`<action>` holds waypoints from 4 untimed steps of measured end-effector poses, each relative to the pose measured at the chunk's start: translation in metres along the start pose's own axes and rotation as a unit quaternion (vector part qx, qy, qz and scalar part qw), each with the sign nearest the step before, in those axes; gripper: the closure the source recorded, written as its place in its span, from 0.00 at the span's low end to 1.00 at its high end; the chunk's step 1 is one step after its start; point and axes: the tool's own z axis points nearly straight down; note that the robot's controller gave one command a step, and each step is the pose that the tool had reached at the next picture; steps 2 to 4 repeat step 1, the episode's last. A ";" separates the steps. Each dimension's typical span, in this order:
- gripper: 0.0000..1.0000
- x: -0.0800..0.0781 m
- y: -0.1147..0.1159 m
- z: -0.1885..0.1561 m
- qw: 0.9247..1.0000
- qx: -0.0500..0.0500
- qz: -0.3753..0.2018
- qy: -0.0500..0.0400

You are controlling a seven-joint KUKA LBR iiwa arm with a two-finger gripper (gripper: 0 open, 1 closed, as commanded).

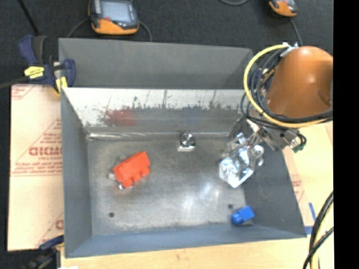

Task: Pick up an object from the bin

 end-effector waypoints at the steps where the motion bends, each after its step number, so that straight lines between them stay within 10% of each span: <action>1: 1.00 0.055 -0.005 -0.122 0.937 -0.003 -0.350 0.001; 4: 1.00 0.055 -0.005 -0.122 0.937 -0.003 -0.350 0.001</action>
Offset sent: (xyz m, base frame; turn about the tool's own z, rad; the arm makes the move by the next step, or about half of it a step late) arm -0.0456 -0.0321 0.1200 -0.7182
